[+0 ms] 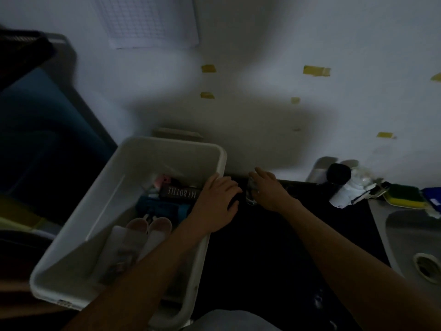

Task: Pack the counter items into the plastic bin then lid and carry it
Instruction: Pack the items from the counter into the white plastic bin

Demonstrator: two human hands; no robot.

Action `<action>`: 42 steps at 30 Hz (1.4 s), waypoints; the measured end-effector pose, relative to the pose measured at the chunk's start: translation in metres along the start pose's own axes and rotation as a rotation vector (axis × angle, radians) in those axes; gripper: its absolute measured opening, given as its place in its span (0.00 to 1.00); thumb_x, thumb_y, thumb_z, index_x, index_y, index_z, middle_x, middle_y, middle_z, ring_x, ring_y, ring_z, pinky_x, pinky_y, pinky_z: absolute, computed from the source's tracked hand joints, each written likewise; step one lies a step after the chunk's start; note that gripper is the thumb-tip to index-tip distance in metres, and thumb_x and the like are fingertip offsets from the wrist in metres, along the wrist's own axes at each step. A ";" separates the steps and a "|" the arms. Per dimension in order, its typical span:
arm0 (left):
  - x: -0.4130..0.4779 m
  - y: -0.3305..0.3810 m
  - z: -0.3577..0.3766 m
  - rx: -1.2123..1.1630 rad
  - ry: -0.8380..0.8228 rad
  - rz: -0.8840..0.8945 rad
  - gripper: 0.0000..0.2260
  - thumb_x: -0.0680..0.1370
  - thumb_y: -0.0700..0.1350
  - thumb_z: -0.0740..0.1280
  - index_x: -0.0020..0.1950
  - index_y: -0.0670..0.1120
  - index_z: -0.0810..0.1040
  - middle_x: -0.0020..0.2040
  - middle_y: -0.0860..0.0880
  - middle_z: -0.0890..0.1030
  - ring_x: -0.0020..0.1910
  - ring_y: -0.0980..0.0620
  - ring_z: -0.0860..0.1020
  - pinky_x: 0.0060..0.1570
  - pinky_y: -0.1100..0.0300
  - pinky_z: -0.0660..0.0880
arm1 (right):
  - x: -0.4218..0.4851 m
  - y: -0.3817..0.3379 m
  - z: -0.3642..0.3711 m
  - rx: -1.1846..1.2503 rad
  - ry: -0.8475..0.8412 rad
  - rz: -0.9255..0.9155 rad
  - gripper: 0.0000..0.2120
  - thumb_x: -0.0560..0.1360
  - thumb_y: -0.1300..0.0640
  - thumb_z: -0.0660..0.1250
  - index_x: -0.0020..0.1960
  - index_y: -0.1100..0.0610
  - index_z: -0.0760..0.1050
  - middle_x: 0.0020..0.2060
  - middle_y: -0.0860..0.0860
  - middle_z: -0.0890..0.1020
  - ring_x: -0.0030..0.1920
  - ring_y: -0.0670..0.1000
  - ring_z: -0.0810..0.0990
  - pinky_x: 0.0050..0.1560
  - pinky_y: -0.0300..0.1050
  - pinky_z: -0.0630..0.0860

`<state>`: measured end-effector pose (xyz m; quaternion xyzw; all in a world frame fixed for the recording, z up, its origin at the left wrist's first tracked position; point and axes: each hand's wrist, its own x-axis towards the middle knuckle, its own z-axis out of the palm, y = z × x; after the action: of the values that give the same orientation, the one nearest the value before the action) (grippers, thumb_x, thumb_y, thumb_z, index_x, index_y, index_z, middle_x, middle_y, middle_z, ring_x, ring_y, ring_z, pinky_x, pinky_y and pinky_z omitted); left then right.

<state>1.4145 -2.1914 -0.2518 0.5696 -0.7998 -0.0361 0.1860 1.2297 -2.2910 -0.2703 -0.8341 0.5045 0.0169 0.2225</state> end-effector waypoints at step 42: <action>0.028 -0.004 -0.039 -0.582 -0.102 -0.183 0.23 0.79 0.48 0.67 0.72 0.50 0.65 0.66 0.52 0.69 0.61 0.59 0.68 0.60 0.64 0.67 | -0.066 -0.068 -0.125 0.265 0.663 -0.198 0.11 0.72 0.60 0.72 0.54 0.57 0.80 0.52 0.52 0.81 0.50 0.46 0.74 0.51 0.38 0.69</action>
<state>1.4230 -2.2128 -0.2097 0.5596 -0.7095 -0.3085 0.2970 1.2302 -2.2577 -0.1166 -0.8029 0.4641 -0.3413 0.1533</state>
